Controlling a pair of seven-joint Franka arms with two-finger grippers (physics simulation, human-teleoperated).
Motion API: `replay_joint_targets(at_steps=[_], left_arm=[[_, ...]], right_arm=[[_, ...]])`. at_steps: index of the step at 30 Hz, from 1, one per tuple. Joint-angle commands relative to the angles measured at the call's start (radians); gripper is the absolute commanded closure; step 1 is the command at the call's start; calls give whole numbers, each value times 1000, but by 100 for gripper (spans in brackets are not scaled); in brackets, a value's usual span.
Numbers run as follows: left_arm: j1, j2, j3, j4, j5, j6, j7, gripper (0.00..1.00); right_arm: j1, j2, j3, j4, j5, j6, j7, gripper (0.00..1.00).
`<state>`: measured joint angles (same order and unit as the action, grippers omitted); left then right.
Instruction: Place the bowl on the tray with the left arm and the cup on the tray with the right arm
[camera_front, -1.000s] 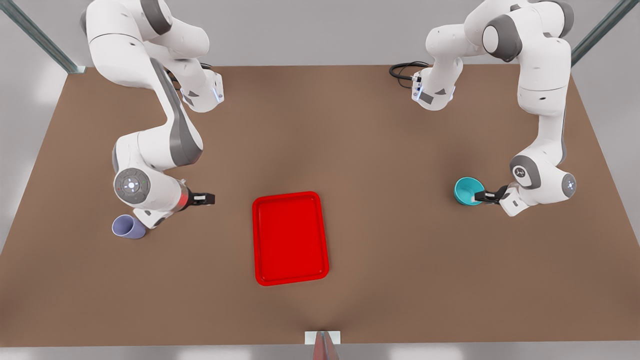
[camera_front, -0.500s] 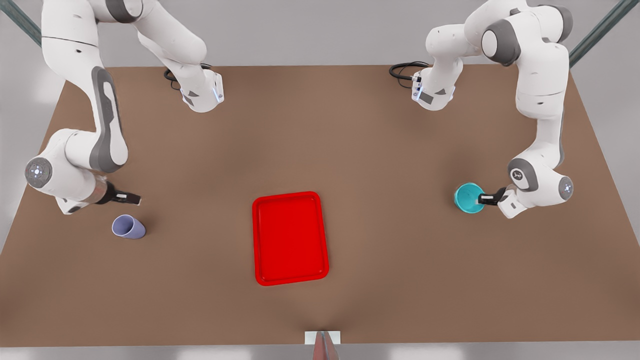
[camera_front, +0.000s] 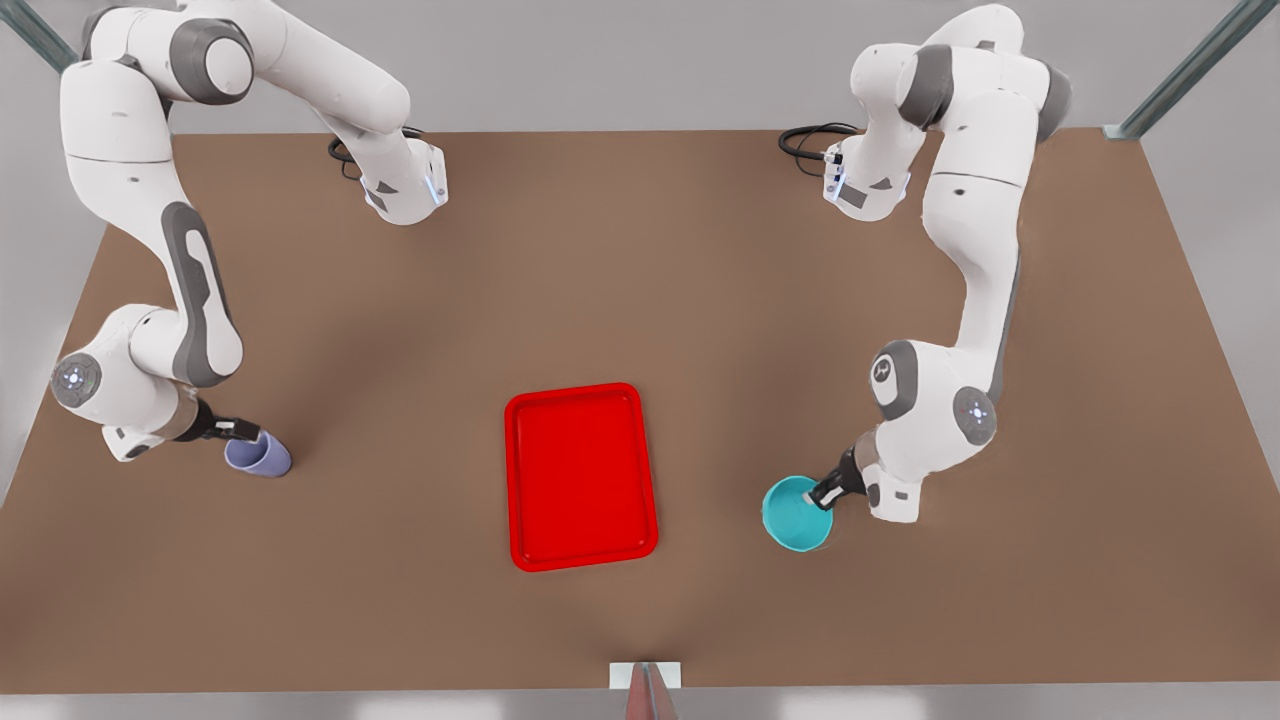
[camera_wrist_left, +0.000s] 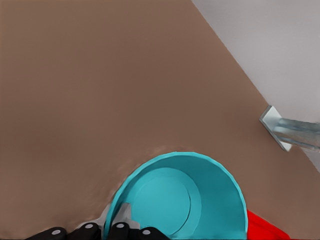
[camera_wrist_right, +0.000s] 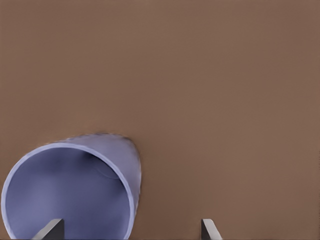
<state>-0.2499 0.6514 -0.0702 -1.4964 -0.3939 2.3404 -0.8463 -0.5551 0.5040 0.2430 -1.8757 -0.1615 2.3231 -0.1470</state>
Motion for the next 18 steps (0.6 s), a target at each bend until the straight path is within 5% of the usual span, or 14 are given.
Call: replay_joint_targets(at_steps=[1,11,13,14,16,17,18], left_arm=[[-11,7,0,8,-47,4,-22,79],[-331,237,3,286,12,66,-547,79],[-391,295,3,324,70,111,-591,79],[-399,310,3,326,70,149,-593,79],[-399,353,1,352,70,172,-600,79],[-399,361,3,352,70,177,-599,79],[-397,370,3,354,70,191,-597,79]], right_arm=[[0,2,-1,1,-1,2,-2,0],[-11,85,-1,76,-18,2,-25,0],[-11,85,-1,76,-19,2,-65,25],[-8,87,-1,76,-19,2,-63,27],[-6,87,-1,76,-19,2,-63,26],[-6,87,-1,76,-19,2,-60,14],[-3,87,-1,76,-19,1,-60,14]])
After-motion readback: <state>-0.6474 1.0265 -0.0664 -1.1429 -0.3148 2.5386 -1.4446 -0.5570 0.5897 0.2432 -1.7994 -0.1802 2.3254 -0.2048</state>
